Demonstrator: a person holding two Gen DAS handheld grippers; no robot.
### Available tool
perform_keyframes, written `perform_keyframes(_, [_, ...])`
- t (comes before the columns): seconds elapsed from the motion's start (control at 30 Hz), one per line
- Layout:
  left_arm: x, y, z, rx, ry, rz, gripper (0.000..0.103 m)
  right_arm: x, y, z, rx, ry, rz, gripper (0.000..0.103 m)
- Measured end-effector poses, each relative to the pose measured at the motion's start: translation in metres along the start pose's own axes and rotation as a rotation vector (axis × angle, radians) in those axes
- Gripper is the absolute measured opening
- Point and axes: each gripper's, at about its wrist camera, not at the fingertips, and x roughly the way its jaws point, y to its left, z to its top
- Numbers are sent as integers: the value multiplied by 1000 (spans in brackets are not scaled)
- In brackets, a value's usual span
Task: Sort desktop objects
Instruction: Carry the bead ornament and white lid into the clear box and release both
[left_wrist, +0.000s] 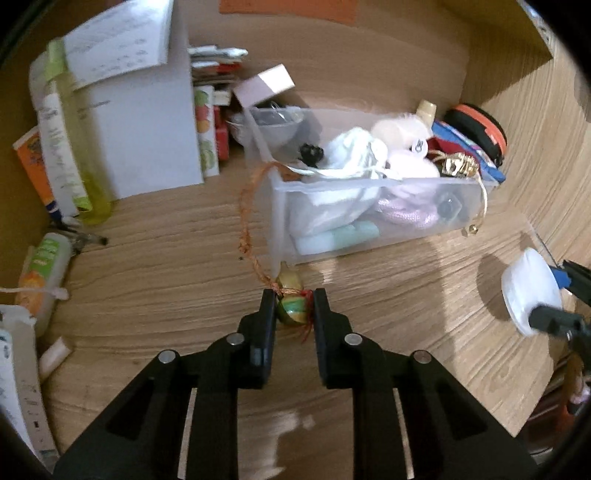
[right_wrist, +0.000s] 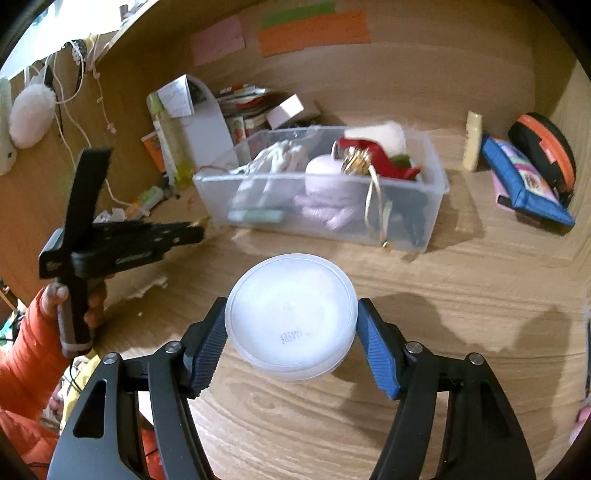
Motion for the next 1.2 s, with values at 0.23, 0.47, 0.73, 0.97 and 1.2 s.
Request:
perform_keyframes(0.23, [-39, 17, 8, -24, -102, 22, 19, -1, -5, 19, 10, -24, -24, 65])
perform_keyframes(0.47, [-56, 26, 22, -35, -166, 7, 19, -1, -21, 37, 47, -42, -60, 65])
perform_keyframes(0.73, [-52, 16, 41, -5, -190, -31, 19, -14, -51, 59, 88, -79, -135, 65])
perform_keyframes(0.97, [-35, 0, 55, 36, -175, -57, 19, -9, -68, 80, 100, -86, -177, 65])
perform_keyframes(1.2, [-15, -7, 64, 60, -140, -64, 18, 12, -72, 98, 89, -62, -167, 65])
